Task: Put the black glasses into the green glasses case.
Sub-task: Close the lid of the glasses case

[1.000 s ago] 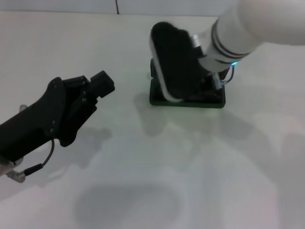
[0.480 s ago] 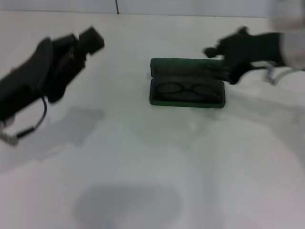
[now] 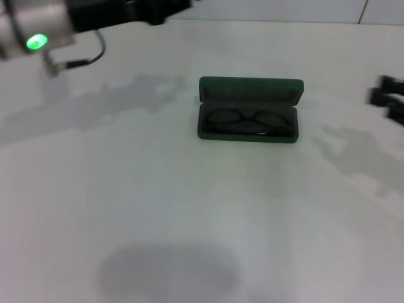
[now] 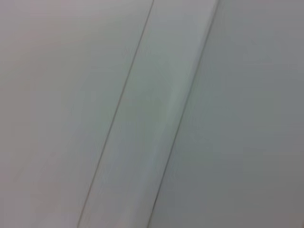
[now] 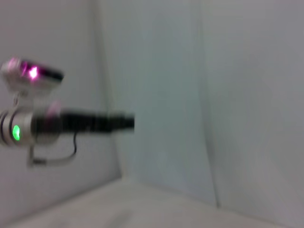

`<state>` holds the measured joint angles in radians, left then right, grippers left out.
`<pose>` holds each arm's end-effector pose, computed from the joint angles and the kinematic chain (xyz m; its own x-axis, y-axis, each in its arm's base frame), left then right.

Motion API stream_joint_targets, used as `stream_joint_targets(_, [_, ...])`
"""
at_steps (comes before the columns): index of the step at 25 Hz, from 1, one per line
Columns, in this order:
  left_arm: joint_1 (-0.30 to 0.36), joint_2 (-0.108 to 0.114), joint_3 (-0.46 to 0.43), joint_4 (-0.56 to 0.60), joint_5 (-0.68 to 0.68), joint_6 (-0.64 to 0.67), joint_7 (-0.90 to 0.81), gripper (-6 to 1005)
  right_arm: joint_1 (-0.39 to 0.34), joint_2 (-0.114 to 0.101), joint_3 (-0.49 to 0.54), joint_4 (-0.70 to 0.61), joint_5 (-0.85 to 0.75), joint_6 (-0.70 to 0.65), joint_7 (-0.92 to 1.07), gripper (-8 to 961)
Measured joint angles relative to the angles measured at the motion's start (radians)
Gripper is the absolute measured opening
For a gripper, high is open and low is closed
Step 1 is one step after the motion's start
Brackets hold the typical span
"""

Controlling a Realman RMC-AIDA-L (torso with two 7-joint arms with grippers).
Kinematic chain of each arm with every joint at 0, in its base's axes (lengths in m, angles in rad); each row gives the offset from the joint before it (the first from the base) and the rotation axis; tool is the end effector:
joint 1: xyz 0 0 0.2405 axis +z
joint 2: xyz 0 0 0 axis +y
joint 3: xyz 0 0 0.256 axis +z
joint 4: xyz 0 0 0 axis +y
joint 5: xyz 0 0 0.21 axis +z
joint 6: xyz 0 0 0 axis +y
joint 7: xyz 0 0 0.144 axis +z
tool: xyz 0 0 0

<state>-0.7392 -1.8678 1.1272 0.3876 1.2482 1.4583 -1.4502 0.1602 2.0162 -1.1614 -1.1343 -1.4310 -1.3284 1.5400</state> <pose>-0.1853 0.4035 0.0444 0.6128 0.2810 0.7386 0.4642 -0.8844 -0.0486 0.2469 0.3093 0.0612 0.7423 -0.1909 -0.6423 -0.4977 -0.7989 -0.3378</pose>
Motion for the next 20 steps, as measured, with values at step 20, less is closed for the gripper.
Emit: stream_joint_targets(20, [-0.158, -0.181, 0.002, -0.001, 0.431, -0.481, -0.078, 300, 0.094, -0.003, 0.346, 0.490, 0.055, -0.147, -0.207, 329])
